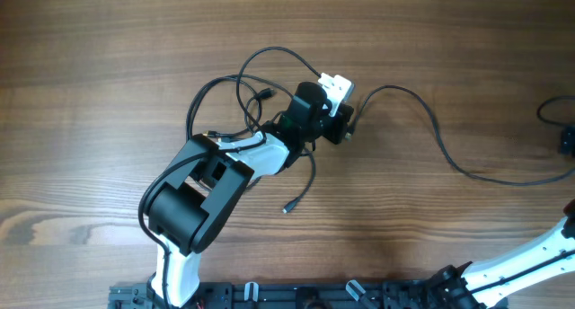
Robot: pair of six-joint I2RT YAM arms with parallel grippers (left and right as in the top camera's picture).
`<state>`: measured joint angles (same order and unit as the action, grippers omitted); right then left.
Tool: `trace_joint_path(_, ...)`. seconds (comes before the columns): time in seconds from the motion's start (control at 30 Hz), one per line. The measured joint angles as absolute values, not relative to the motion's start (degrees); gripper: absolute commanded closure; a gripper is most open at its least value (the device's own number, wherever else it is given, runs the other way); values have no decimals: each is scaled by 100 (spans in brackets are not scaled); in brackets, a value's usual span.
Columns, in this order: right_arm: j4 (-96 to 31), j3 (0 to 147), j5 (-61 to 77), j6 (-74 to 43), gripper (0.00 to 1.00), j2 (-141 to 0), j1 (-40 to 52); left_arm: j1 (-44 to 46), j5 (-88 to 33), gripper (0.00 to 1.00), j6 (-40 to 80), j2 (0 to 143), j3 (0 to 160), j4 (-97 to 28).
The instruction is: Untangle cables
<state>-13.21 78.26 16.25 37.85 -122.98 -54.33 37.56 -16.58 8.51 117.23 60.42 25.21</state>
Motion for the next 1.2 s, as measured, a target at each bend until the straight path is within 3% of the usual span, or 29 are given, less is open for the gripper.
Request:
trace_joint_path(0.13,-1522,7832,1643,3632,0,-12280,-5428,3763,-1372,96,919,11723,6042,2604)
trace_joint_path(0.33,-2344,7959,349,2775,0,-12090,-5166,3778,-954,96,939,11723,6042,2547)
trace_joint_path(0.7,-4281,8079,-4106,2082,0,-12077,-4045,3778,-869,96,939,11723,6042,2248)
trace_joint_path(0.93,-4576,8055,-4622,1557,0,-12167,-3929,3778,-558,96,939,11723,6042,2154)
trace_joint_path(1.2,-4703,8034,-4630,403,0,-12167,-4593,3778,-16,96,939,11723,6042,2029)
